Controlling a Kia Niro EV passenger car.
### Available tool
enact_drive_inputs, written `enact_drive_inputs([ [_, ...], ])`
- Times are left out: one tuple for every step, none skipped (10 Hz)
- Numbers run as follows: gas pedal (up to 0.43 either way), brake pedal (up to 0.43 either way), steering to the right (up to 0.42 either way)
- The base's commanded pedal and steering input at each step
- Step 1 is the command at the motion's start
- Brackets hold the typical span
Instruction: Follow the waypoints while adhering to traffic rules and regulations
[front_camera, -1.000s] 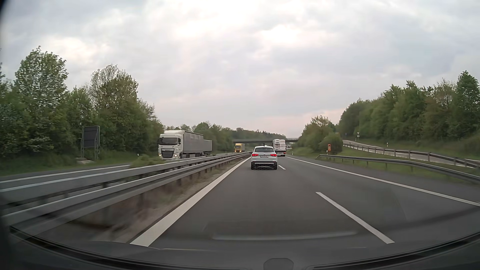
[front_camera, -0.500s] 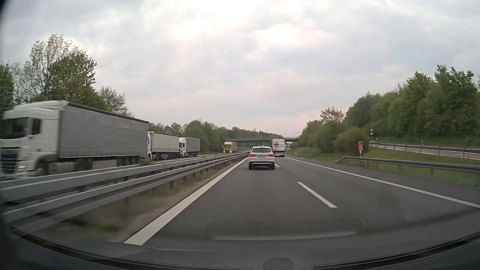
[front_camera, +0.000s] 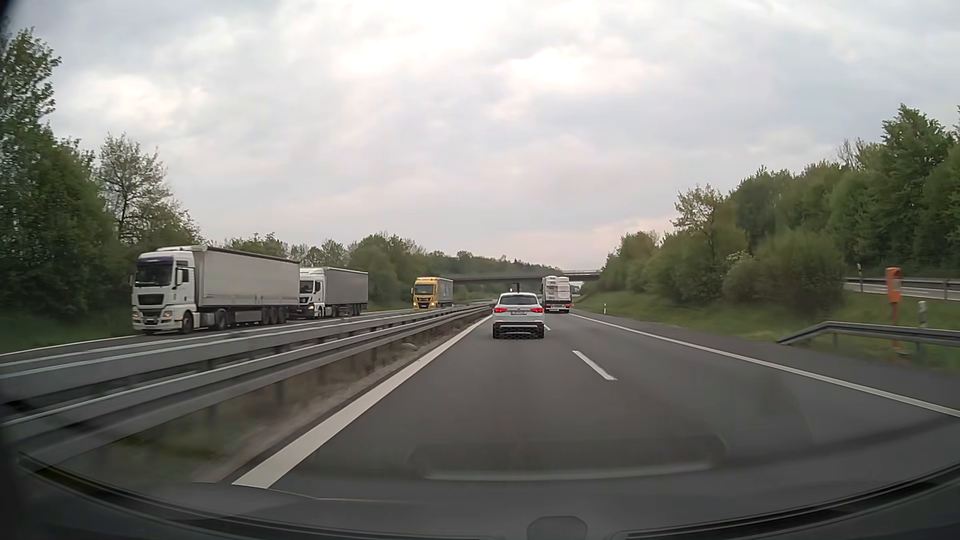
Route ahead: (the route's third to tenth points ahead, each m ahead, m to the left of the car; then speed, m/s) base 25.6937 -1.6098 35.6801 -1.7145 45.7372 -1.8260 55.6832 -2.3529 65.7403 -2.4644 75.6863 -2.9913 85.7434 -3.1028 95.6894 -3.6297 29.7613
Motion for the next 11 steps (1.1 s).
enact_drive_inputs([
  [0.220, 0.000, 0.002],
  [0.220, 0.000, 0.002],
  [0.209, 0.000, 0.002],
  [0.209, 0.000, 0.002],
  [0.209, 0.000, 0.002],
  [0.209, 0.000, 0.002],
  [0.209, 0.000, 0.002],
  [0.209, 0.000, 0.002],
  [0.209, 0.000, 0.002],
  [0.209, 0.000, 0.002],
  [0.169, 0.000, 0.001],
])
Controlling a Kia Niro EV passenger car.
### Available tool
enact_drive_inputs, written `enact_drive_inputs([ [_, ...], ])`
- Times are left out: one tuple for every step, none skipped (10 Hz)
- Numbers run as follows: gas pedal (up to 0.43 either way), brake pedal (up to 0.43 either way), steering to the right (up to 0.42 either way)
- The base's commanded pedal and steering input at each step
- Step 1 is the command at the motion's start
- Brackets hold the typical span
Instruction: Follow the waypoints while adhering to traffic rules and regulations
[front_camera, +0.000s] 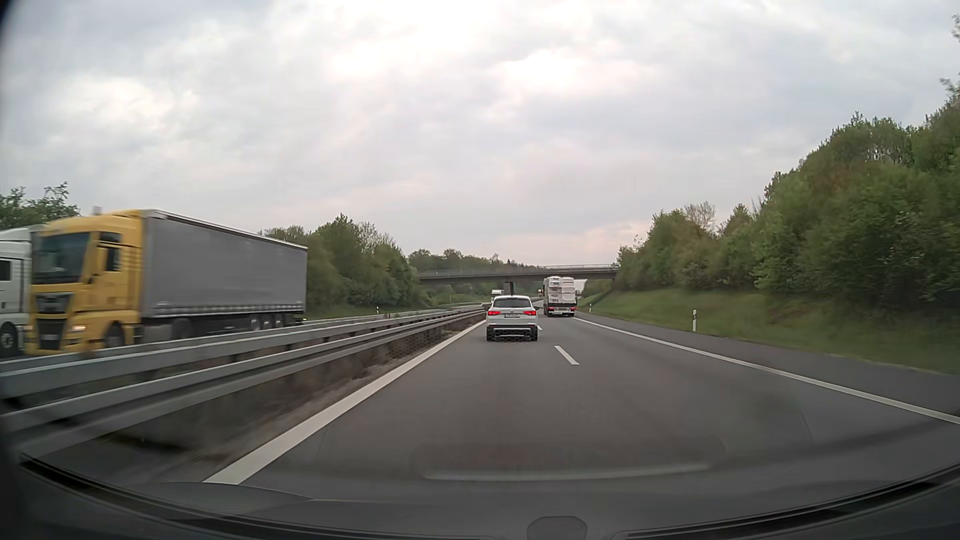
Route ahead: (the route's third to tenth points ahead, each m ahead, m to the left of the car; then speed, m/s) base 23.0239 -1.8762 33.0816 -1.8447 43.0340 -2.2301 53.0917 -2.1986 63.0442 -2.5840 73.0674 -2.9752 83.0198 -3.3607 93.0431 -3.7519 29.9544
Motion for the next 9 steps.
enact_drive_inputs([
  [0.157, 0.000, 0.000],
  [0.157, 0.000, 0.000],
  [0.150, 0.000, 0.000],
  [0.138, 0.000, 0.000],
  [0.118, 0.000, 0.000],
  [0.087, 0.000, 0.000],
  [0.059, 0.000, 0.000],
  [0.020, 0.000, 0.000],
  [0.000, 0.000, 0.000],
])
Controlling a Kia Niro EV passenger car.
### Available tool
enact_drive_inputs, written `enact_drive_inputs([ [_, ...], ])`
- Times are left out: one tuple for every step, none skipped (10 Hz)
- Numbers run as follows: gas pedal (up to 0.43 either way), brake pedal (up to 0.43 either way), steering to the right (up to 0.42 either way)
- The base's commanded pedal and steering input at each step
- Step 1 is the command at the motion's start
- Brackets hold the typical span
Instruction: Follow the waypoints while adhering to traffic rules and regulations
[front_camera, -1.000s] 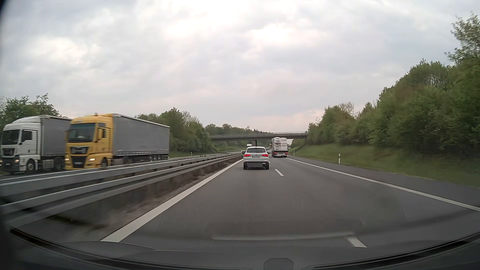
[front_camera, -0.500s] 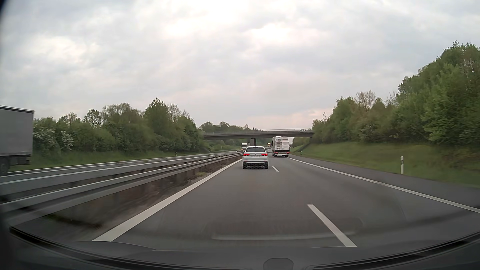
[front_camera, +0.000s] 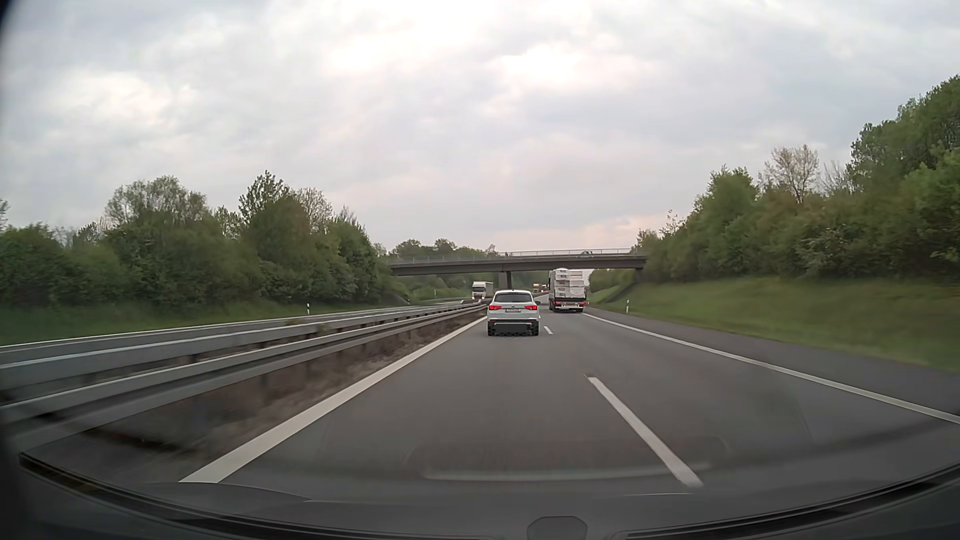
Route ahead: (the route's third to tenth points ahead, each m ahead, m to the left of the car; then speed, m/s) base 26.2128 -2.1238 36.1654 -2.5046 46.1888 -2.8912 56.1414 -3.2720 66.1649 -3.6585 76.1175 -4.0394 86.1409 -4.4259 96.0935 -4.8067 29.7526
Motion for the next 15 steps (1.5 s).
enact_drive_inputs([
  [0.000, 0.000, 0.000],
  [0.000, 0.000, 0.000],
  [0.000, 0.000, 0.001],
  [0.000, 0.000, 0.001],
  [0.000, 0.000, 0.002],
  [0.000, 0.000, 0.003],
  [0.047, 0.000, 0.003],
  [0.098, 0.000, 0.004],
  [0.138, 0.000, 0.005],
  [0.150, 0.000, 0.006],
  [0.150, 0.000, 0.006],
  [0.150, 0.000, 0.006],
  [0.150, 0.000, 0.006],
  [0.150, 0.000, 0.006],
  [0.150, 0.000, 0.006],
])
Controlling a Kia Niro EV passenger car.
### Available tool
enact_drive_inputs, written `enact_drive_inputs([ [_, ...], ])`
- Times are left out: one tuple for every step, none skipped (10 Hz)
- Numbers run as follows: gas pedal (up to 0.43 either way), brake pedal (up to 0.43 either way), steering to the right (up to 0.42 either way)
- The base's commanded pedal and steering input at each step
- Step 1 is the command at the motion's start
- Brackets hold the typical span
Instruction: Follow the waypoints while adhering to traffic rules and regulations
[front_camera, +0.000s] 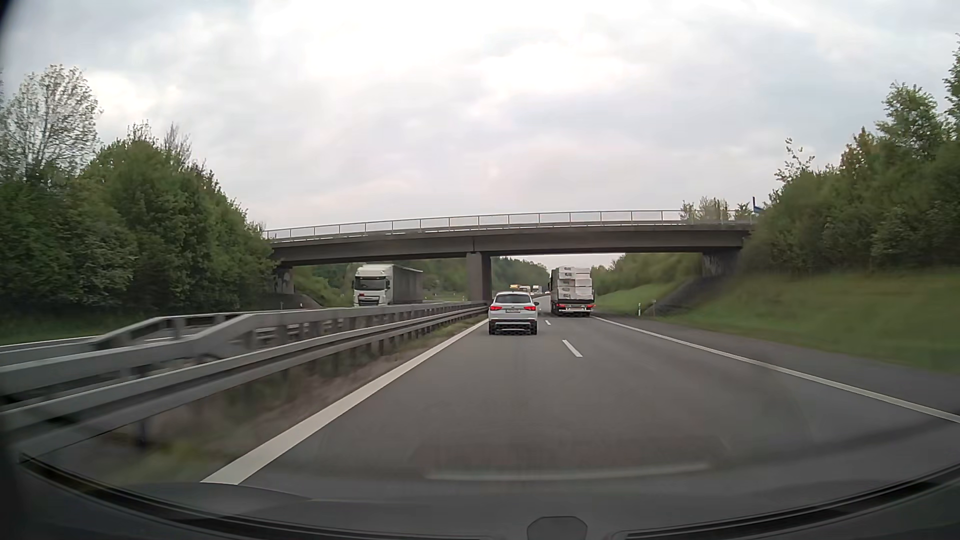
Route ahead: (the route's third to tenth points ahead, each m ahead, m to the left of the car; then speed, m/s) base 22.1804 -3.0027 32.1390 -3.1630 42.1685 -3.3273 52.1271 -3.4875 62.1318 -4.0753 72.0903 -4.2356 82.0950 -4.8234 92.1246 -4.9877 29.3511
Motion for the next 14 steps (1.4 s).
enact_drive_inputs([
  [0.150, 0.000, 0.005],
  [0.150, 0.000, 0.005],
  [0.157, 0.000, 0.005],
  [0.169, 0.000, 0.005],
  [0.177, 0.000, 0.005],
  [0.209, 0.000, 0.005],
  [0.209, 0.000, 0.005],
  [0.209, 0.000, 0.005],
  [0.209, 0.000, 0.005],
  [0.209, 0.000, 0.005],
  [0.209, 0.000, 0.005],
  [0.209, 0.000, 0.005],
  [0.209, 0.000, 0.005],
  [0.209, 0.000, 0.005],
])
